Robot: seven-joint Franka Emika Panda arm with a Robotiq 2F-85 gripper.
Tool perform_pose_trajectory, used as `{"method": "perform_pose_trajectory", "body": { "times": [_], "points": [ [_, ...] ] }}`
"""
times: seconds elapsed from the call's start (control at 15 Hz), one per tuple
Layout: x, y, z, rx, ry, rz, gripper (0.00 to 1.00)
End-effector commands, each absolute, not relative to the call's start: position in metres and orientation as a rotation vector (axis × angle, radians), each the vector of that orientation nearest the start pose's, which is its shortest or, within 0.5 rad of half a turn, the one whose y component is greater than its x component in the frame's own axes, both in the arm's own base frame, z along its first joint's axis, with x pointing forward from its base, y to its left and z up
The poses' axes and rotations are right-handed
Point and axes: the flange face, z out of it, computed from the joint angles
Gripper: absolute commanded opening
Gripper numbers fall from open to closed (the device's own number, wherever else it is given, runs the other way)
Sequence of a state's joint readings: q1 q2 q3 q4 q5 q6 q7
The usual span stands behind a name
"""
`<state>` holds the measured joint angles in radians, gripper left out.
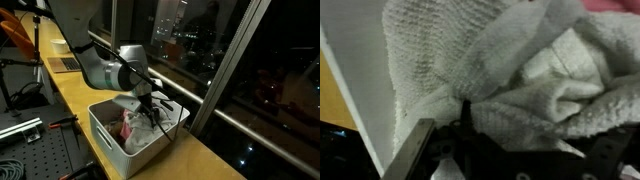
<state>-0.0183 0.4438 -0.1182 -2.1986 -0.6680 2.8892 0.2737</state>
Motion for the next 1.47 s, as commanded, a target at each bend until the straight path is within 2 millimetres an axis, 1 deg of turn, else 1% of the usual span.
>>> {"method": "perform_pose_trajectory", "body": {
  "times": [0.0, 0.13, 0.2, 0.4, 0.53, 0.6, 0.8, 0.87, 1.0, 1.13, 1.2, 1.27, 1.4],
  "points": [
    [0.56, -0.062, 0.207, -3.35, -0.393, -0.445, 0.48],
    [0.55, -0.065, 0.23, -3.326, -0.378, -0.476, 0.33],
    [0.545, -0.064, 0.239, -3.307, -0.382, -0.487, 0.26],
    [0.53, -0.049, 0.271, -3.271, -0.429, -0.513, 0.03],
    [0.521, -0.031, 0.296, -3.244, -0.485, -0.542, 0.05],
    [0.518, -0.019, 0.311, -3.233, -0.518, -0.557, 0.04],
    [0.512, 0.021, 0.368, -3.232, -0.655, -0.622, 0.05],
    [0.51, 0.036, 0.388, -3.238, -0.704, -0.649, 0.05],
    [0.505, 0.072, 0.426, -3.243, -0.831, -0.687, 0.05],
    [0.501, 0.116, 0.462, -3.237, -0.971, -0.709, 0.05],
    [0.501, 0.142, 0.477, -3.224, -1.043, -0.719, 0.05],
    [0.499, 0.167, 0.491, -3.207, -1.104, -0.729, 0.05],
    [0.504, 0.224, 0.505, -3.154, -1.23, -0.741, 0.05]
  ]
}}
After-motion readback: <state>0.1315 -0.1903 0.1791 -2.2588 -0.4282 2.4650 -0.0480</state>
